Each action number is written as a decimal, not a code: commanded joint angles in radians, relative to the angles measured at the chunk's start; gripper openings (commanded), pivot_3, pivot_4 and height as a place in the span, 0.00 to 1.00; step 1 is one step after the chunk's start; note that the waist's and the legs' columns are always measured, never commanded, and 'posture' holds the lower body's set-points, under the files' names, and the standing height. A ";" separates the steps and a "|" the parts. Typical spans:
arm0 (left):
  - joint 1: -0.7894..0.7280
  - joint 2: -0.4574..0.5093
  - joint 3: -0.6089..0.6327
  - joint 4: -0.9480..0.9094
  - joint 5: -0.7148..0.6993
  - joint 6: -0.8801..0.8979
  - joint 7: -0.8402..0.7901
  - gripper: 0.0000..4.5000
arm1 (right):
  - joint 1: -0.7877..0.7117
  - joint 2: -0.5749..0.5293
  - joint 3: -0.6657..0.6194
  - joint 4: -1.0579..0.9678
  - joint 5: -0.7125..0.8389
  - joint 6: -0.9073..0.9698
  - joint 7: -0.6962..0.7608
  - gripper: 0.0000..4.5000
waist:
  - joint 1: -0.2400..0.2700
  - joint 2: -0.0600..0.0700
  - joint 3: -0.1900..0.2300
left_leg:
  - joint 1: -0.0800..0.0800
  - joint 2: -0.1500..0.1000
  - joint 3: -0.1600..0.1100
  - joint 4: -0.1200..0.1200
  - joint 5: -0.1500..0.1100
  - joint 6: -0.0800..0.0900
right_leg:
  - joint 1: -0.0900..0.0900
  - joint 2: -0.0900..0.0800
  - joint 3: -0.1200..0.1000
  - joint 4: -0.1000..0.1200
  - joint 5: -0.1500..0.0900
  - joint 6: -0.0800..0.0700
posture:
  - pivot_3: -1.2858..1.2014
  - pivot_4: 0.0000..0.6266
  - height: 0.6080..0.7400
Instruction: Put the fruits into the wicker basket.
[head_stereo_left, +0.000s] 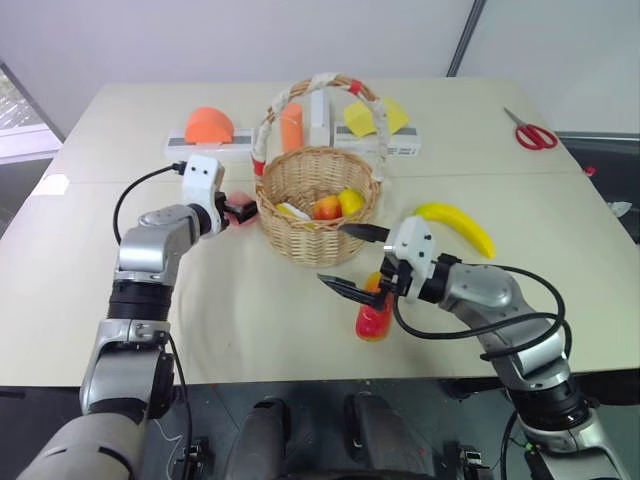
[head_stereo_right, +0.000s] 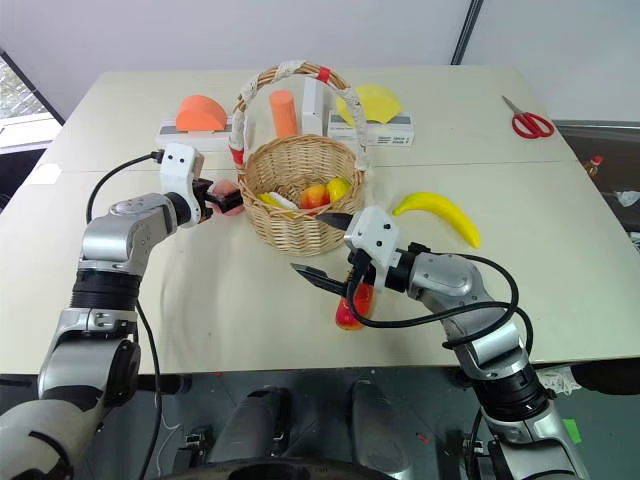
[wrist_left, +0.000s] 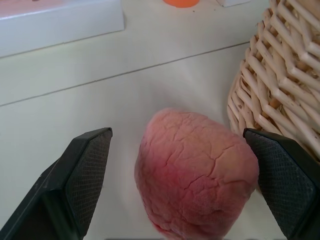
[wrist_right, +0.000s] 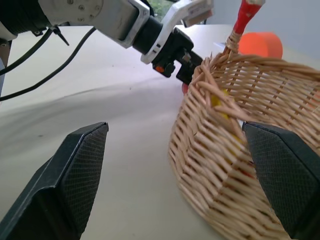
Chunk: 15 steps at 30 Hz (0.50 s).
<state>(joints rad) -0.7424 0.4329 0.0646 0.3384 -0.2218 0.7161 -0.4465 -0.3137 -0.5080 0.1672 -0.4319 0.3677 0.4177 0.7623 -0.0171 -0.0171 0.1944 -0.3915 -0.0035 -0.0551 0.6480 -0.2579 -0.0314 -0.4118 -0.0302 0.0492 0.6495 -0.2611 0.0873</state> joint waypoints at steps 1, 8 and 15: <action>-0.008 0.002 0.027 0.015 -0.004 -0.019 0.003 1.00 | -0.016 -0.007 -0.020 -0.055 0.016 -0.001 0.006 1.00 | 0.000 0.000 0.000 | 0.000 0.000 0.000 0.000 0.000 0.000 | 0.000 0.000 0.000 0.000 0.000 0.000 | 0.52 0.24 1.00; -0.015 -0.005 0.031 0.041 -0.015 -0.029 0.000 0.94 | -0.023 -0.011 -0.025 -0.064 0.015 0.009 0.003 1.00 | 0.000 0.000 0.000 | 0.000 0.000 0.000 0.000 0.000 0.000 | 0.000 0.000 0.000 0.000 0.000 0.000 | 0.52 0.24 1.00; -0.012 0.004 0.028 0.051 -0.002 -0.027 0.010 0.52 | -0.028 -0.014 -0.026 -0.070 0.014 0.016 -0.003 1.00 | 0.000 0.000 0.000 | 0.000 0.000 0.000 0.000 0.000 0.000 | 0.000 0.000 0.000 0.000 0.000 0.000 | 0.52 0.24 1.00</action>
<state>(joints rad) -0.7425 0.4238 0.0683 0.3953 -0.2274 0.7054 -0.4406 -0.3234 -0.5205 0.1653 -0.4509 0.3684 0.4376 0.7623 -0.0175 -0.0171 0.1944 -0.3916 -0.0036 -0.0551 0.6480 -0.2579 -0.0313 -0.4118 -0.0303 0.0492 0.6495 -0.2611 0.0873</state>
